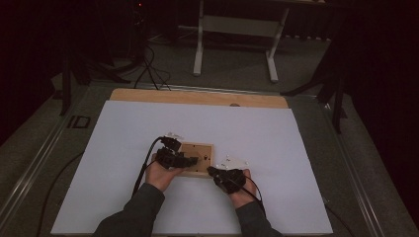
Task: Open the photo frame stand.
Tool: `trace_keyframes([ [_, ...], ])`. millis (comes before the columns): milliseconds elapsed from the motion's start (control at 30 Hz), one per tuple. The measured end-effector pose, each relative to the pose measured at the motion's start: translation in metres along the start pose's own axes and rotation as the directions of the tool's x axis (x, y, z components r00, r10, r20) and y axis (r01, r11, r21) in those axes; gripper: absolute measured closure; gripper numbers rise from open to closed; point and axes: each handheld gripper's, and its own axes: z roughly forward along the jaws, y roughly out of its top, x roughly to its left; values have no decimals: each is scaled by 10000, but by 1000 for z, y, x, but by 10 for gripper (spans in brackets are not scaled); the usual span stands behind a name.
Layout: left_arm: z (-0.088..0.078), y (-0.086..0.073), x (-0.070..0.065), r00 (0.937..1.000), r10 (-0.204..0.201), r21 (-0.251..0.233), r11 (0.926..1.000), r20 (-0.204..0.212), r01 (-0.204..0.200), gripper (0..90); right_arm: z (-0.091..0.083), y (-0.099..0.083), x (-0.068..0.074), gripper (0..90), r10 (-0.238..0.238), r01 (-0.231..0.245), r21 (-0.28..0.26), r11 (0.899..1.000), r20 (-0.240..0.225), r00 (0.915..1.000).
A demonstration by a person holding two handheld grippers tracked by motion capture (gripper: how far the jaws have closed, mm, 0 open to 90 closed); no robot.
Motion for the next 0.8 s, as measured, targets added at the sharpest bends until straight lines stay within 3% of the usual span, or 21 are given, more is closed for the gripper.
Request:
trace_keyframes([
  [433,1,3,5,9991,-333,-133,9993,260,336,494,0,0,0,870,-8,8,-2,10000,1,10000],
  [800,1,3,6,9991,-406,-122,9991,77,407,531,0,0,0,870,-14,14,-2,10000,0,10000],
])
